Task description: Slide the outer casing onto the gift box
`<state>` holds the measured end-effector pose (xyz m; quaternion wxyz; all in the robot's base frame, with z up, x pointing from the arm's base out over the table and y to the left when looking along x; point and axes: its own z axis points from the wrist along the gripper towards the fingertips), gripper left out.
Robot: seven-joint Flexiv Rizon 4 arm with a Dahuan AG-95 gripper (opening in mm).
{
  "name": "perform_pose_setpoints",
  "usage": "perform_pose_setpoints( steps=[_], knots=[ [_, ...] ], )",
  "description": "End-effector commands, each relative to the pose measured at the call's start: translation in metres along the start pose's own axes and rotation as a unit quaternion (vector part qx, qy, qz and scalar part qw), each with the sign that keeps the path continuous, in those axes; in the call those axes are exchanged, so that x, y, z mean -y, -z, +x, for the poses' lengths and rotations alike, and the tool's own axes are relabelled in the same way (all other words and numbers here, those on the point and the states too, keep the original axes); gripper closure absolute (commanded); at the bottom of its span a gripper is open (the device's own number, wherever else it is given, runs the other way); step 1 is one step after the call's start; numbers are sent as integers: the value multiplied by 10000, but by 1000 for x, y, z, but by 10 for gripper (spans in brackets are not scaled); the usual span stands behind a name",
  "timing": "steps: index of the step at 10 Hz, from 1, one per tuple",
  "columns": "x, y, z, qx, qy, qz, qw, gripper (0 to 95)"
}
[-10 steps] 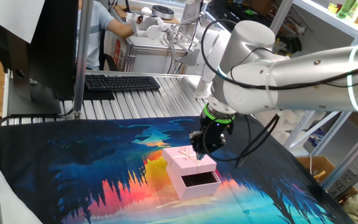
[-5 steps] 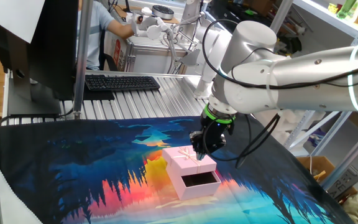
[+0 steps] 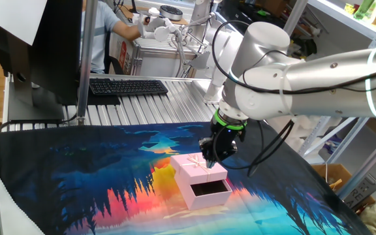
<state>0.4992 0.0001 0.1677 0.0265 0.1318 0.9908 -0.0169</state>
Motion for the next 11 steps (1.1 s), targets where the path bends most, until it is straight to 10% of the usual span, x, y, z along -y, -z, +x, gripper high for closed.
perform_pose_setpoints(
  steps=[1, 11],
  knots=[
    [0, 0, 0, -1, 15, -16, 10000, 950],
    [-5, -10, -44, -122, -53, 8, 9999, 950]
  ],
)
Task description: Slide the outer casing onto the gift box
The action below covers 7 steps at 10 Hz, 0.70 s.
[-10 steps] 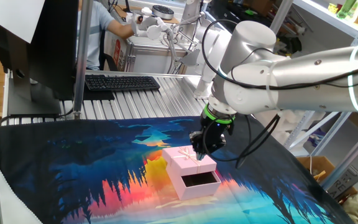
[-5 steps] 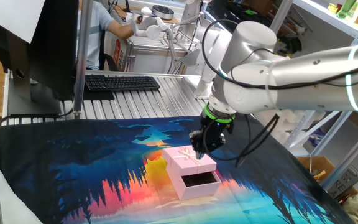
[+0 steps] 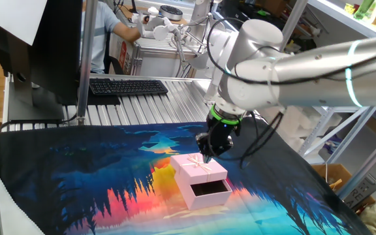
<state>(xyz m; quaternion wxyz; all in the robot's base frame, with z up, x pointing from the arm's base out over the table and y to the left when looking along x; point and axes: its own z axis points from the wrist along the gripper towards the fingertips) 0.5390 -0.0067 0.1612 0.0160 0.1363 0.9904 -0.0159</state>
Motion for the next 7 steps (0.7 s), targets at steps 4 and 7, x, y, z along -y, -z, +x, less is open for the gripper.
perform_pose_setpoints(
  steps=[4, 7],
  knots=[
    [1, -8, -30, -117, -64, 1, 9999, 950],
    [3, -16, -50, -145, -95, -59, 9998, 950]
  ],
)
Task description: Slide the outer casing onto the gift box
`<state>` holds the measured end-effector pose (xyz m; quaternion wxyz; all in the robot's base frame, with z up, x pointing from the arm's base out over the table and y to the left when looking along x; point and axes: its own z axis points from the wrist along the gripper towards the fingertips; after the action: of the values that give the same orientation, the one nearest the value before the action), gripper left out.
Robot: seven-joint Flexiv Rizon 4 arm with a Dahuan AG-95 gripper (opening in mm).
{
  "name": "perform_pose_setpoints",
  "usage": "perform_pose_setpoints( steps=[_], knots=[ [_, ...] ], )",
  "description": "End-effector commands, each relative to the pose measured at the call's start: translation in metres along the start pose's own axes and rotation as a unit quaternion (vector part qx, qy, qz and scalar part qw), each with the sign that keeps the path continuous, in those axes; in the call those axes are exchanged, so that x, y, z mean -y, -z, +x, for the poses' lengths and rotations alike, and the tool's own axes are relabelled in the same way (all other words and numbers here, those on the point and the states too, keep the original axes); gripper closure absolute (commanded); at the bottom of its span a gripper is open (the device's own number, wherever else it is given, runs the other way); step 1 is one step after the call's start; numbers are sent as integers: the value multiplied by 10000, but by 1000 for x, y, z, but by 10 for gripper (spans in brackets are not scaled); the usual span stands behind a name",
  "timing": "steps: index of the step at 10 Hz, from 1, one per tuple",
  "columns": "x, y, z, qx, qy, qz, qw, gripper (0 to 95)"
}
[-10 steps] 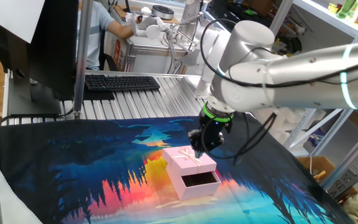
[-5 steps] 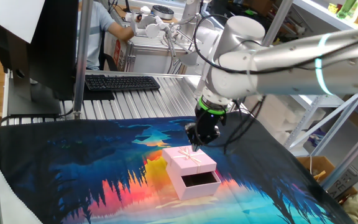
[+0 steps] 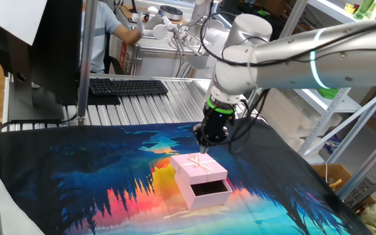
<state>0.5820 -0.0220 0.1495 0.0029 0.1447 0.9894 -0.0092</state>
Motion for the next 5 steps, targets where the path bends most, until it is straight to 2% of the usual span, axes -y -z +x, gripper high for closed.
perform_pose_setpoints(
  steps=[1, 2, 3, 5],
  knots=[
    [0, -4, -8, -3, 7, -20, 10000, 950],
    [1, -5, -12, -27, 30, -78, 10000, 950],
    [1, -7, -16, -77, -1, -201, 9998, 950],
    [1, -13, -22, -79, 13, -217, 9997, 950]
  ],
)
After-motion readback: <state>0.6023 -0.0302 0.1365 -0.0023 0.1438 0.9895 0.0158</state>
